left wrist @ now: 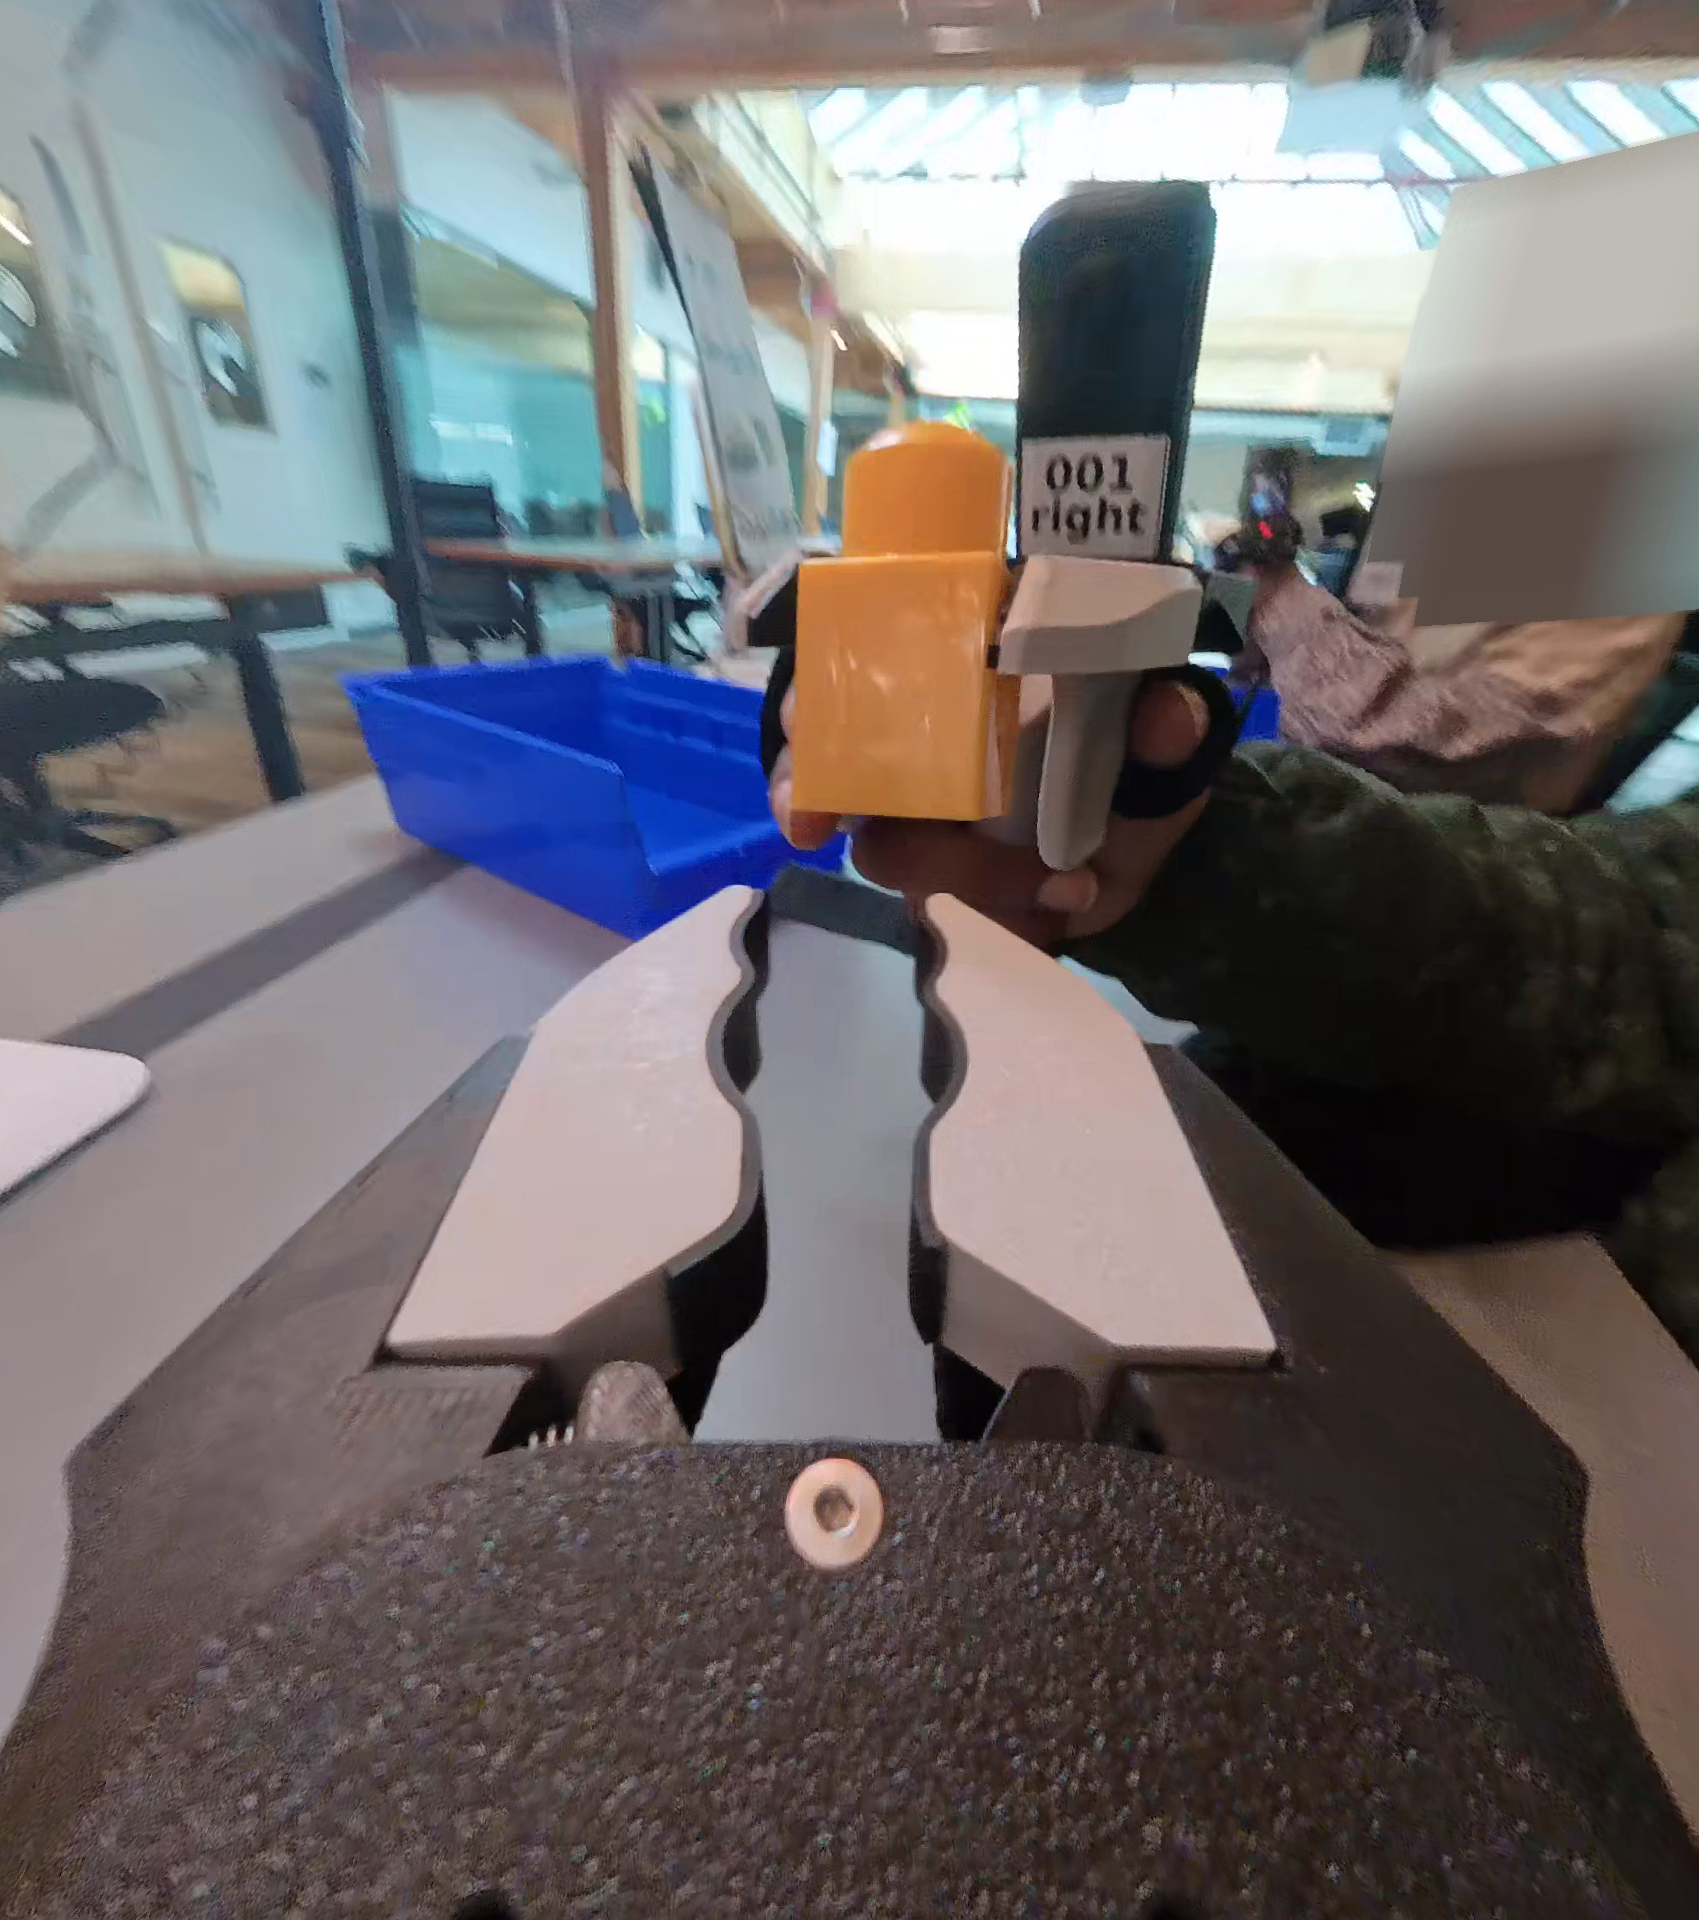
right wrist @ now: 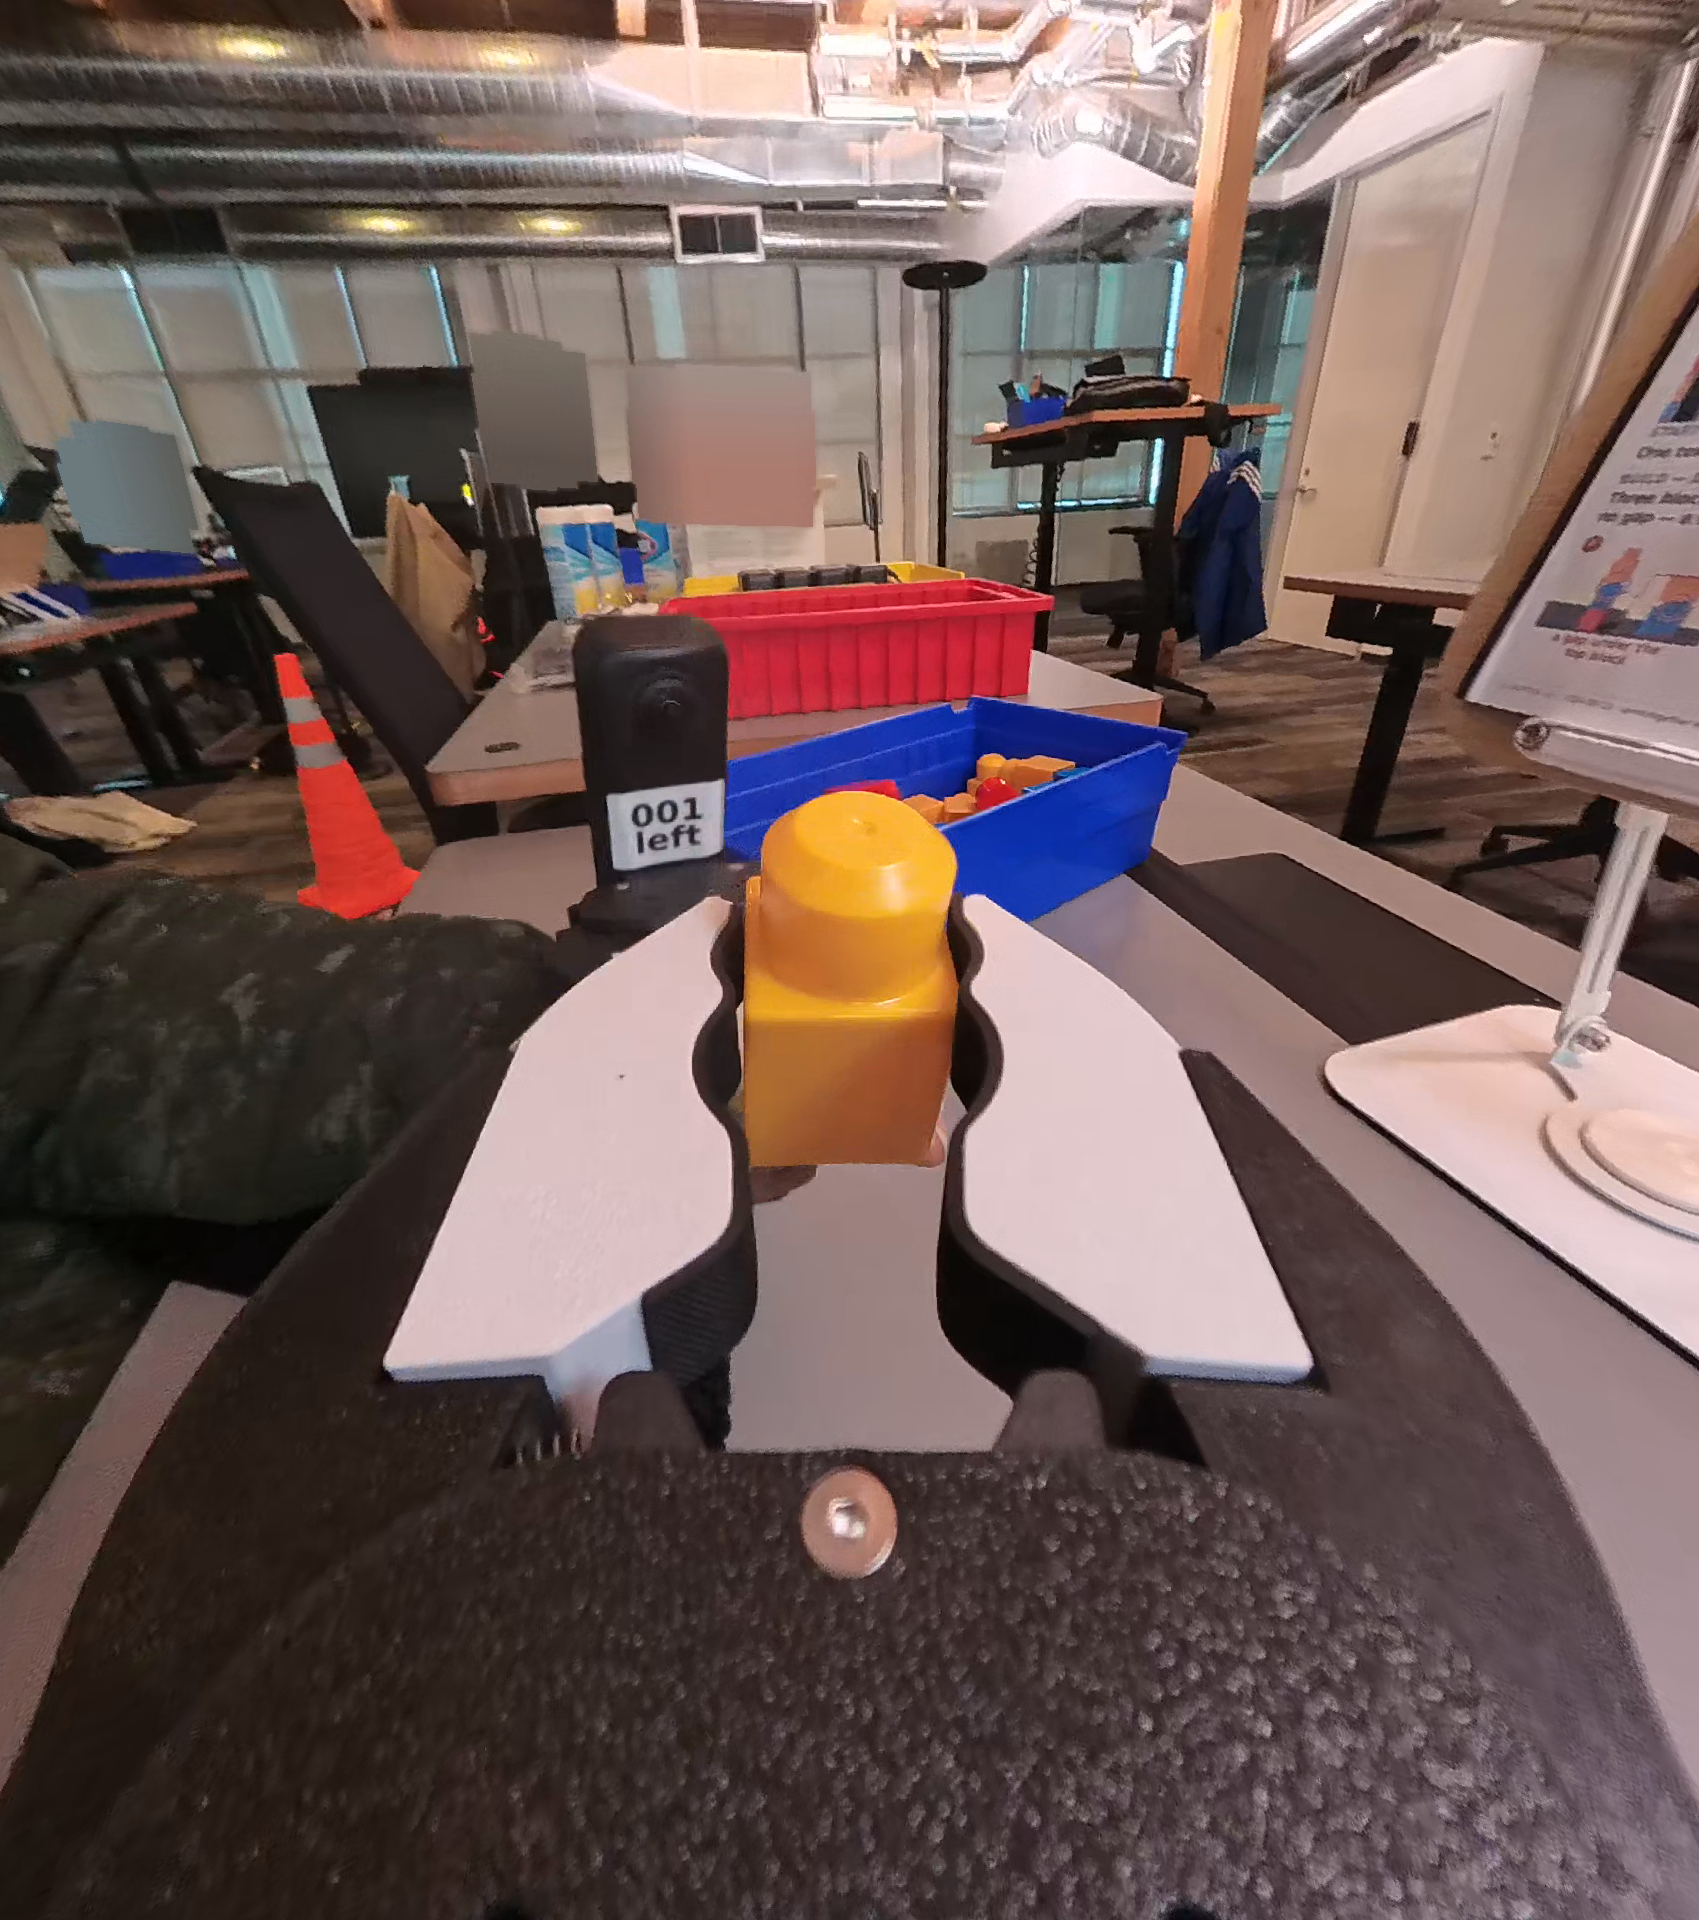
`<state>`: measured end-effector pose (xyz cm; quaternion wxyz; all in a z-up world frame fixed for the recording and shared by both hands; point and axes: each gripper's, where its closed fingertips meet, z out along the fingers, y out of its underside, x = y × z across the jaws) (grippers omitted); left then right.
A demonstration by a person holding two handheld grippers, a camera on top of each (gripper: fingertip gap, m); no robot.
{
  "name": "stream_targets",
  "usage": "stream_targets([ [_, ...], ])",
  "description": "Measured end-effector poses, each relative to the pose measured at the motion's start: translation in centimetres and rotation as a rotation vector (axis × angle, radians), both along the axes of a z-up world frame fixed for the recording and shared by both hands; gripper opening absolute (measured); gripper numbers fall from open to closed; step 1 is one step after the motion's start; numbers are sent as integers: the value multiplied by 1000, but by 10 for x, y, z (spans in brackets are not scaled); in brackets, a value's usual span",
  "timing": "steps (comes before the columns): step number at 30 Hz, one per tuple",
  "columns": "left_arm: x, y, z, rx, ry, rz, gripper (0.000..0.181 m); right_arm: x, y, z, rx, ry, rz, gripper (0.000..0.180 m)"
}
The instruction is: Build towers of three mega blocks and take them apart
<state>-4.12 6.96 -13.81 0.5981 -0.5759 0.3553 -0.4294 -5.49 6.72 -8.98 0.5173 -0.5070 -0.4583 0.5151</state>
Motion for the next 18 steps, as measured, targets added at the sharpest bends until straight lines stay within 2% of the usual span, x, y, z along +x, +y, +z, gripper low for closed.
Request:
stream_targets([
  [2,3,1,-11,-56,54,-86,37,-2,8,-11,-5,-28,-21,38],
  [5,4,6,-24,-62,108,-141,38,-10,15,-31,-50,-48,2,38],
  [8,1,13,-34,-111,88,-131,36,-17,22,-40,-88,-51,40,37],
  [11,-5,13,-38,-163,39,-101,35,-24,19,-46,-43,-111,76,37],
  [18,8,3,-38,-47,195,-45,33,-17,4,-44,-3,-129,104,37],
])
